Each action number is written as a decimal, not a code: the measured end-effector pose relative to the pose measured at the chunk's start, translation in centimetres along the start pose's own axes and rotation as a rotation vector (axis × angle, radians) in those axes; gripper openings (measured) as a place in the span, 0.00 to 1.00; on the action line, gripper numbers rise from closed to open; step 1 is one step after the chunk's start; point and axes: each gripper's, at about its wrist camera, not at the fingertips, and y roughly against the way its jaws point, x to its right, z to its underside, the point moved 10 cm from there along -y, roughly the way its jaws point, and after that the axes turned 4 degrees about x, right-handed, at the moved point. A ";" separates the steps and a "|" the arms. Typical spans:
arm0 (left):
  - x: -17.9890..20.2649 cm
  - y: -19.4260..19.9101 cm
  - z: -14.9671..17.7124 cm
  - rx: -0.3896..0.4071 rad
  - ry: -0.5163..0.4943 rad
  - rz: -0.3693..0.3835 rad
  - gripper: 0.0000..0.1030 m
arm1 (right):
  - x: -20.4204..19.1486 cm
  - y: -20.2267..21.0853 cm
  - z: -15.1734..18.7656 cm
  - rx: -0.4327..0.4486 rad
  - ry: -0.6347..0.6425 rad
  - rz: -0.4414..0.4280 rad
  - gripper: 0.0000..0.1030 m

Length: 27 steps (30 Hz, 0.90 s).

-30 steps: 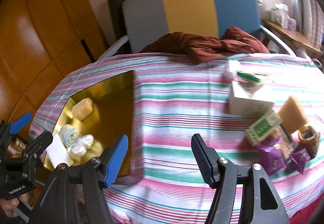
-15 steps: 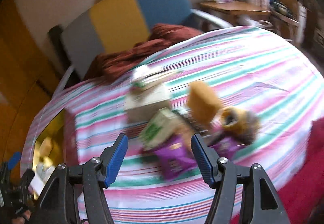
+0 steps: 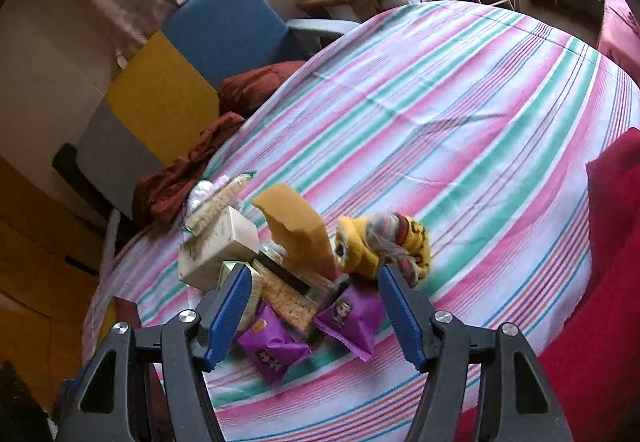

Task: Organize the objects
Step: 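Move both grippers back toward the remaining items near the tissue box, then grasp the green-labelled box with the left gripper while the right grasps a purple packet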

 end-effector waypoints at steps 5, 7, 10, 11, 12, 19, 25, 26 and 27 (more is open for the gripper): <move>2.0 -3.2 -0.4 -0.048 0.013 0.071 0.91 | -0.4 0.0 -0.1 0.018 -0.029 -0.051 0.68; 2.7 -4.5 -0.7 -0.063 0.018 0.088 0.91 | -0.2 0.0 -0.3 0.028 -0.062 -0.069 0.69; 3.7 -6.5 -1.3 -0.076 0.013 0.117 0.87 | 0.4 -0.2 -0.4 0.026 -0.112 -0.086 0.69; 4.1 -7.2 -1.5 -0.080 0.008 0.131 0.83 | 0.5 -0.2 -0.4 0.024 -0.123 -0.091 0.69; 4.5 -7.8 -1.7 -0.084 -0.001 0.142 0.80 | 0.6 -0.3 -0.5 0.023 -0.128 -0.091 0.69; 5.7 -11.4 -2.2 -0.126 -0.025 0.190 0.70 | 0.4 -1.1 0.0 -0.020 -0.123 -0.091 0.69; 6.3 -14.2 -1.6 -0.196 -0.005 0.236 0.61 | 0.5 -1.6 0.4 -0.048 -0.124 -0.084 0.69; 6.3 -14.4 -1.5 -0.207 0.002 0.240 0.54 | 0.5 -1.7 0.5 -0.060 -0.121 -0.078 0.69; 6.2 -14.8 -1.1 -0.229 0.016 0.248 0.42 | 0.6 -1.9 0.6 -0.068 -0.119 -0.072 0.69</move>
